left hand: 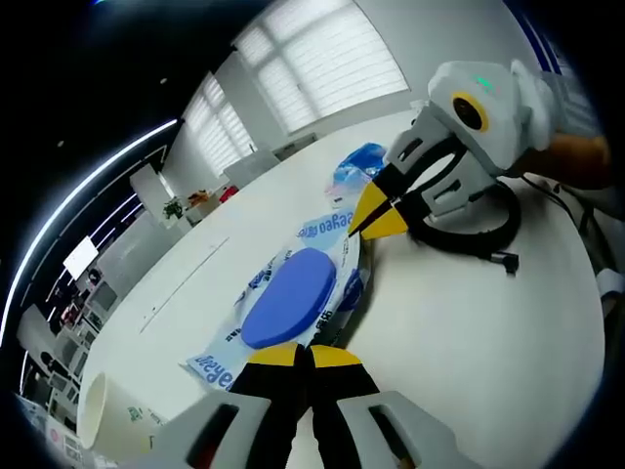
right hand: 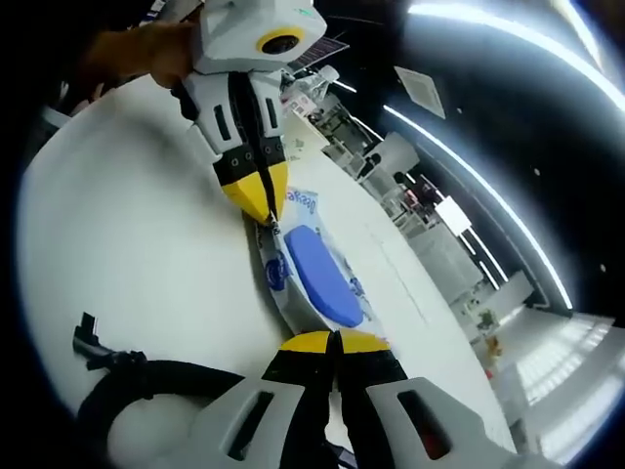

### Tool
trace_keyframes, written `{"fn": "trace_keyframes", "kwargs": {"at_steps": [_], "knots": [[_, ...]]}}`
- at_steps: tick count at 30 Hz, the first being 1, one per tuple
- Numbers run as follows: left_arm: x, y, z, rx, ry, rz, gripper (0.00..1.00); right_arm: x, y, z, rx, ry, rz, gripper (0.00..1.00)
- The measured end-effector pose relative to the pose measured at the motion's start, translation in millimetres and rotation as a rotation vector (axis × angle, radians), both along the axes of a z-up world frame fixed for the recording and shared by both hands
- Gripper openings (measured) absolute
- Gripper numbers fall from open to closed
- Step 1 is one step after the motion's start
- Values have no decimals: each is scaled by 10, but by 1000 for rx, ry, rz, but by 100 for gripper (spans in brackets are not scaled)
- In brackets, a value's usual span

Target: Arrange the tabletop items into an orderly group along one side of the table until the central work area is clear of visible clutter.

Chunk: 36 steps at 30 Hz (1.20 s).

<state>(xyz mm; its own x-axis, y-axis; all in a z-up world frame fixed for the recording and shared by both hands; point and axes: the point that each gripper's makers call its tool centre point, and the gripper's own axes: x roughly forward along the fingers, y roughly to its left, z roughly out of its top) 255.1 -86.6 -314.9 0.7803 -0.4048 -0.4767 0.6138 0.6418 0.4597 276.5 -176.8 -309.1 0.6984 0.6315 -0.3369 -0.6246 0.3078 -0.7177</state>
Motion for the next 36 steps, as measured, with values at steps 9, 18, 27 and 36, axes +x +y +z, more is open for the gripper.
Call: {"fn": "trace_keyframes", "kwargs": {"at_steps": [9,18,27,36], "knots": [[-37,-5,-17,-1,3,-5,0,-15,-2,-27,-6,22,-2,0],[-73,-7,-7,-28,3,-9,4,-45,2,-28,-2,44,1,0],[-99,-14,12,-53,6,-20,7,-119,21,11,20,84,22,3],[-186,-19,23,-110,28,-34,12,-254,21,69,119,176,23,10]]}}
